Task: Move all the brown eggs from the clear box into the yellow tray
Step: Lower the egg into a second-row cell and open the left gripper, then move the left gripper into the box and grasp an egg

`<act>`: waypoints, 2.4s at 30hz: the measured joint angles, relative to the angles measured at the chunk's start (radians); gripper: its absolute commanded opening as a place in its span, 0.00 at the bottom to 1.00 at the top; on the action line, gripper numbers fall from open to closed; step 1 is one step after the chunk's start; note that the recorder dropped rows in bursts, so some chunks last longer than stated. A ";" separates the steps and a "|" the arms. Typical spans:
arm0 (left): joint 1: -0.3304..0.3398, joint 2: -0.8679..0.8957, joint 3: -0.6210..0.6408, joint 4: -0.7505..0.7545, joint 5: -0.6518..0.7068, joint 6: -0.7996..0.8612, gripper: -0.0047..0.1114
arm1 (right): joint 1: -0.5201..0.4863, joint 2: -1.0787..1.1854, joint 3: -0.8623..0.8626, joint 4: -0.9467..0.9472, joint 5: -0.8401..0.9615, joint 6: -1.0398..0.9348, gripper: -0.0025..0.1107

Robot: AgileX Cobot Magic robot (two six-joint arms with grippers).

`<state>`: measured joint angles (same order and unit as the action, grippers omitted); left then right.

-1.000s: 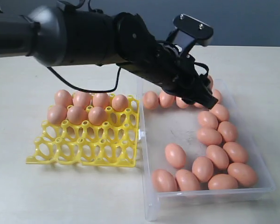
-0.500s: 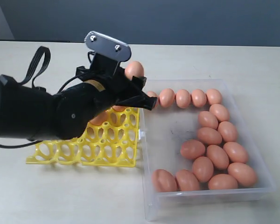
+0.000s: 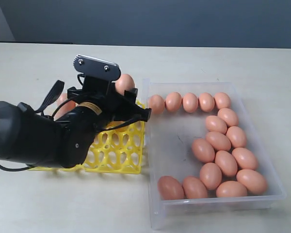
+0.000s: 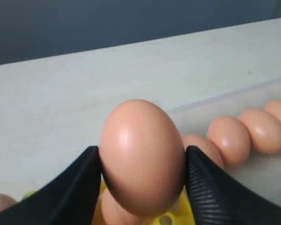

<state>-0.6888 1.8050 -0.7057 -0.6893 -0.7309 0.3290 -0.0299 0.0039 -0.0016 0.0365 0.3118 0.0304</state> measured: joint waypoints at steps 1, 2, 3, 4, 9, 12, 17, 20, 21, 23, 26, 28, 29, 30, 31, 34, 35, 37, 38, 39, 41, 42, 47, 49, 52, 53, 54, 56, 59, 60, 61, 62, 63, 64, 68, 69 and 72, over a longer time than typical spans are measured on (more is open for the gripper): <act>0.000 0.010 0.004 0.000 0.000 -0.005 0.04 | 0.000 0.000 0.000 0.000 0.000 0.000 0.02; 0.000 0.021 0.008 0.000 -0.002 -0.011 0.04 | 0.000 0.000 0.000 0.000 0.000 0.000 0.02; 0.000 0.029 0.016 -0.002 -0.004 -0.020 0.04 | 0.000 0.000 0.000 0.000 0.000 0.000 0.02; 0.000 0.034 0.023 -0.002 -0.004 -0.027 0.04 | 0.000 0.000 0.000 0.000 0.000 0.000 0.02; 0.000 0.041 0.064 -0.002 -0.008 -0.050 0.04 | 0.000 0.000 0.000 0.000 0.000 0.000 0.02; 0.000 0.041 0.087 0.005 -0.019 -0.052 0.04 | 0.000 0.000 0.000 0.000 0.000 0.000 0.02; 0.000 0.041 0.109 0.058 -0.035 -0.061 0.04 | 0.000 0.000 0.000 0.000 0.000 0.000 0.02; 0.000 0.041 0.111 0.137 -0.022 -0.097 0.04 | 0.000 0.000 0.000 0.000 0.000 0.000 0.02; 0.000 0.041 0.114 0.164 -0.013 -0.116 0.04 | 0.000 0.000 0.000 0.000 0.000 0.000 0.02; 0.000 0.041 0.116 0.174 0.002 -0.141 0.04 | 0.000 0.000 0.000 0.000 0.000 0.000 0.02; 0.000 0.041 0.117 0.168 0.017 -0.161 0.04 | 0.000 0.000 0.000 0.000 0.000 0.000 0.02; 0.000 0.041 0.117 0.165 0.024 -0.168 0.04 | 0.000 0.000 0.000 0.000 0.000 0.000 0.02; 0.000 0.041 0.117 0.165 0.024 -0.168 0.04 | 0.000 0.000 0.000 0.000 0.000 0.000 0.02; 0.000 0.041 0.117 0.165 0.024 -0.170 0.04 | 0.000 0.000 0.000 0.000 0.000 0.000 0.02; 0.000 0.041 0.117 0.165 0.025 -0.170 0.04 | 0.000 0.000 0.000 0.000 0.000 0.000 0.02; 0.000 0.041 0.117 0.165 0.040 -0.170 0.06 | 0.000 0.000 0.000 0.000 0.000 0.000 0.02; 0.000 0.041 0.117 0.165 0.048 -0.170 0.11 | 0.000 0.000 0.000 0.000 0.000 0.000 0.02; 0.000 0.041 0.117 0.165 0.067 -0.170 0.27 | 0.000 0.000 0.000 0.000 0.000 0.000 0.02; 0.000 0.041 0.117 0.165 0.071 -0.170 0.35 | 0.000 0.000 0.000 0.000 0.000 0.000 0.02; 0.000 0.041 0.117 0.163 0.071 -0.170 0.47 | 0.000 0.000 0.000 0.000 0.000 0.000 0.02; 0.000 0.041 0.117 0.163 0.071 -0.170 0.61 | 0.000 0.000 0.000 0.000 0.000 0.000 0.02; 0.000 0.041 0.117 0.161 0.080 -0.170 0.62 | 0.000 0.000 0.000 0.000 0.000 0.000 0.02; 0.000 0.041 0.117 0.137 0.088 -0.170 0.62 | 0.000 0.000 0.000 0.000 0.000 0.000 0.02; 0.000 0.041 0.117 0.137 0.088 -0.170 0.62 | 0.000 0.000 0.000 0.000 0.000 0.000 0.02; 0.000 0.037 0.117 0.136 0.088 -0.170 0.62 | 0.000 0.000 0.000 0.000 0.000 0.000 0.02; 0.000 0.030 0.117 0.136 0.088 -0.170 0.62 | 0.000 0.000 0.000 0.000 0.000 0.000 0.02; 0.000 0.023 0.117 0.136 0.088 -0.170 0.62 | 0.000 0.000 0.000 0.000 0.000 0.000 0.02; 0.000 0.002 0.117 0.136 0.088 -0.165 0.62 | 0.000 0.000 0.000 0.000 0.000 0.000 0.02; 0.000 -0.029 0.117 0.128 0.088 -0.148 0.62 | 0.000 0.000 0.000 0.000 0.000 0.000 0.02; 0.000 -0.035 0.117 0.123 0.088 -0.138 0.62 | 0.000 0.000 0.000 0.000 0.000 0.000 0.02; 0.000 -0.040 0.117 0.112 0.086 -0.125 0.62 | 0.000 0.000 0.000 0.000 0.000 0.000 0.02; 0.000 -0.044 0.117 0.098 0.081 -0.109 0.62 | 0.000 0.000 0.000 0.000 0.000 0.000 0.02; 0.000 -0.046 0.117 0.083 0.077 -0.091 0.62 | 0.000 0.000 0.000 0.000 0.000 0.000 0.02; 0.000 -0.048 0.117 0.062 0.069 -0.075 0.62 | 0.000 0.000 0.000 0.000 0.000 0.000 0.02; 0.000 -0.048 0.117 0.015 0.041 -0.040 0.62 | 0.000 0.000 0.000 0.000 0.000 0.000 0.02; 0.000 -0.048 0.117 0.014 0.036 -0.038 0.62 | 0.000 0.000 0.000 0.000 0.000 0.000 0.02; 0.000 -0.048 0.117 0.009 0.016 -0.034 0.61 | 0.000 0.000 0.000 0.000 0.000 0.000 0.02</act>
<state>-0.6888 1.7569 -0.5888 -0.6801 -0.7144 0.2955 -0.0299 0.0039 -0.0016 0.0365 0.3118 0.0304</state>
